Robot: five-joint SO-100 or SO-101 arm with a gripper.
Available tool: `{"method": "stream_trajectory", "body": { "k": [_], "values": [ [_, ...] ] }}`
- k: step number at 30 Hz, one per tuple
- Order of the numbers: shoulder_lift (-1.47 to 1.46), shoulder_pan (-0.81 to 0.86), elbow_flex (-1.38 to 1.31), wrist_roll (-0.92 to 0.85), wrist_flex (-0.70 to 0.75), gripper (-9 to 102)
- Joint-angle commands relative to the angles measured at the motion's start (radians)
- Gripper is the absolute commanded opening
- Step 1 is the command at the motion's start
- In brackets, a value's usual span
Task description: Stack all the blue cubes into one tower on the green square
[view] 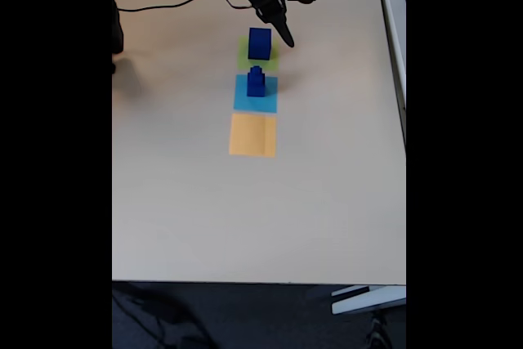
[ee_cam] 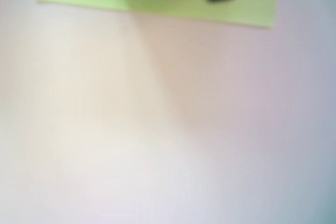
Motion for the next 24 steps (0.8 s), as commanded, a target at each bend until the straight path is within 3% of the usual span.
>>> {"method": "stream_trajectory", "body": {
  "k": [1, 24],
  "values": [
    [0.124, 0.032, -0.071, -0.052, 0.008, 37],
    [0.278, 0.19, 0.233, -0.13, 0.054, 30]
  ]
}}
